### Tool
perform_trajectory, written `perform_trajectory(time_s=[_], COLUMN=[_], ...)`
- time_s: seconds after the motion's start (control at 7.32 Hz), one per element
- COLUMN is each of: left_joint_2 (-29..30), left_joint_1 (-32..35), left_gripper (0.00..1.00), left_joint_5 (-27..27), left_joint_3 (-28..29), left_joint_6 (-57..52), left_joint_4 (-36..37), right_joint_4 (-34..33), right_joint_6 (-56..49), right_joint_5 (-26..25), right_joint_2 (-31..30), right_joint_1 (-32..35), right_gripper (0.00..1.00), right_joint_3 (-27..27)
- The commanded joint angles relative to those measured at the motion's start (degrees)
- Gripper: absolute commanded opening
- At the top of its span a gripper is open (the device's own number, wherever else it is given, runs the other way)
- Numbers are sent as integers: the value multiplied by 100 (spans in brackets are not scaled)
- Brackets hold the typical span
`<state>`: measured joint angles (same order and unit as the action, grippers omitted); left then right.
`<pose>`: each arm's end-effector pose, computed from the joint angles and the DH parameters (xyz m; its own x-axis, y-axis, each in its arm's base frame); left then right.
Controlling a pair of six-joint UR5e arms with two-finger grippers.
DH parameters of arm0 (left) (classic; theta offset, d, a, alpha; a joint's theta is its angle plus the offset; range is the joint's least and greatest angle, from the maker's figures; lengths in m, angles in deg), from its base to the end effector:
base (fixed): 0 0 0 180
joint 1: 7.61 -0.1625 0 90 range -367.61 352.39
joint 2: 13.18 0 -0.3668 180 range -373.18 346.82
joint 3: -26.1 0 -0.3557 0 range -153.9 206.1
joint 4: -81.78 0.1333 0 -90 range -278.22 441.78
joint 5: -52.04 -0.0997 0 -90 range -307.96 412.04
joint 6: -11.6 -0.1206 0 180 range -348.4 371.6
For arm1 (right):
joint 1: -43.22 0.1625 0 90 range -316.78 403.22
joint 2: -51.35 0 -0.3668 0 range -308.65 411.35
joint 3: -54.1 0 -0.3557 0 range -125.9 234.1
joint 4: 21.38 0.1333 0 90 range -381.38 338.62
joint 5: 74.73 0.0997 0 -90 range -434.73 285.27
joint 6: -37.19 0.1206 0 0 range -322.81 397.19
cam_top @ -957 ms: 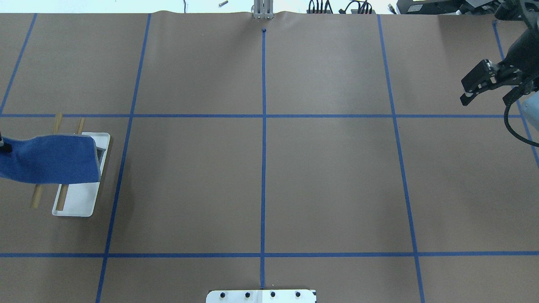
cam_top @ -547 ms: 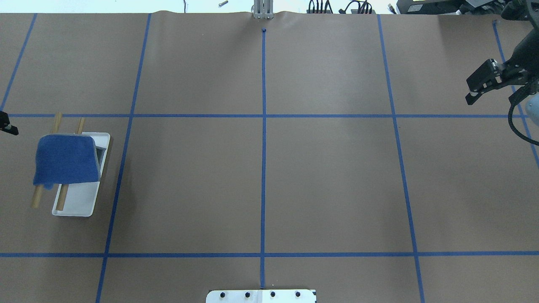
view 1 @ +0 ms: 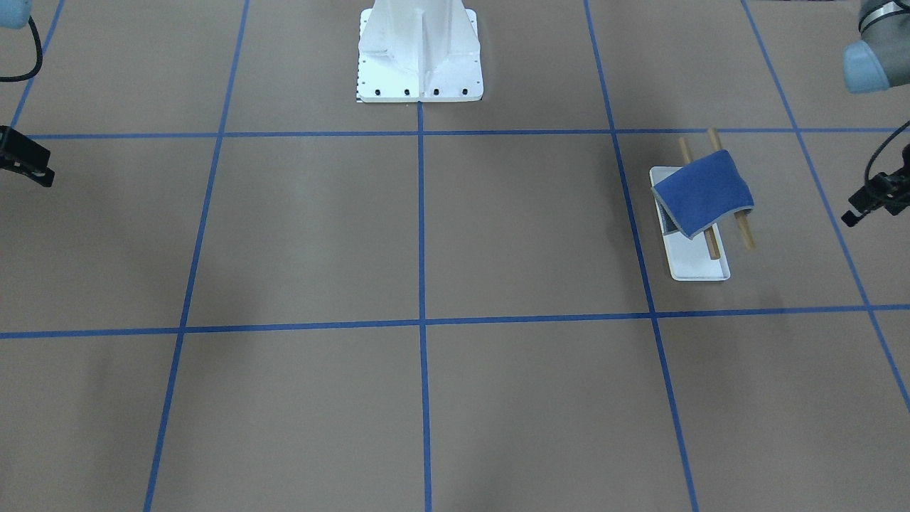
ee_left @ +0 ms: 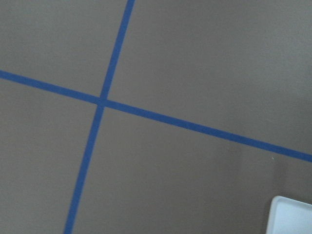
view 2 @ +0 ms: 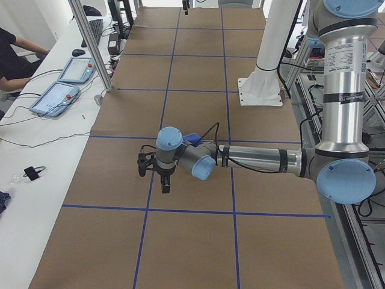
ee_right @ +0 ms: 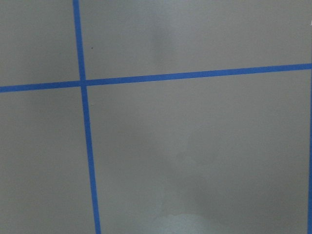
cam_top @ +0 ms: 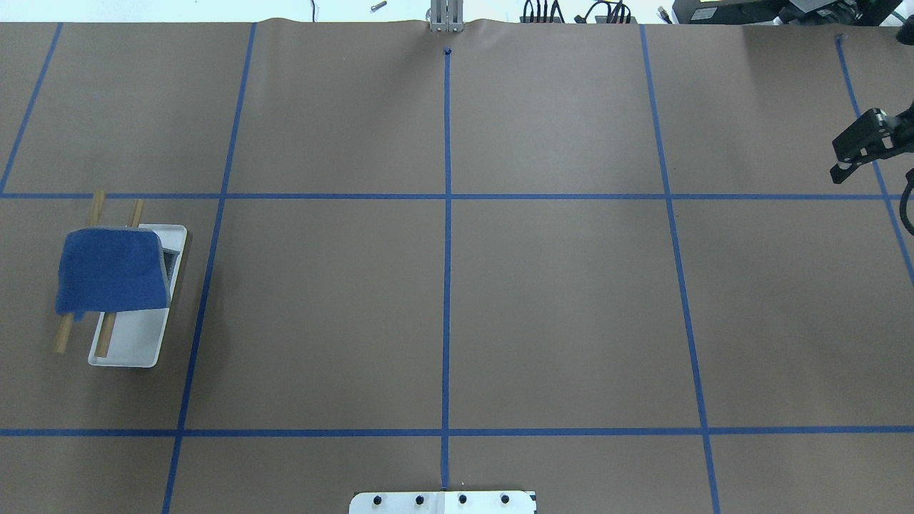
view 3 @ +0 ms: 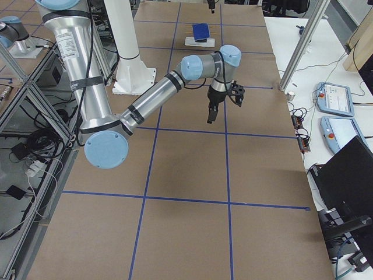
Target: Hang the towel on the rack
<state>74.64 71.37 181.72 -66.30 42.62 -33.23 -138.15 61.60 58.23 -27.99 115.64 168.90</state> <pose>0.0349 -0.4736 0.5691 0.6919 -0.1026 -0.7147 0.2143 0.9744 0.0676 -0.0931 -0.4630 0.3888 0.7304 0.0988 0.6759 -0.0036 0.9900 -0.1408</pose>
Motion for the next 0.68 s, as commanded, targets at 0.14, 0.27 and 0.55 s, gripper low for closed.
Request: perform_trajectory(time_s=[0.14,0.27,0.55], left_joint_2=[648,562,543], left_joint_1=[864,909,918], left_gripper=[98,98,98], left_joint_5=[-13,-5,-5], left_joint_3=[538,574,697], left_joint_6=[-3244,-3408,-3366], left_joint_4=[1067,1007,998], right_joint_4=[1829,1895,2096], right_joint_6=[-546,-899,-1200], right_joint_5=[72,81,108], right_joint_2=[-739,-793,-1047], right_joint_1=[780,940,1195], right_gripper=[100,100,100], right_joint_3=[-1175,-1475,-1698])
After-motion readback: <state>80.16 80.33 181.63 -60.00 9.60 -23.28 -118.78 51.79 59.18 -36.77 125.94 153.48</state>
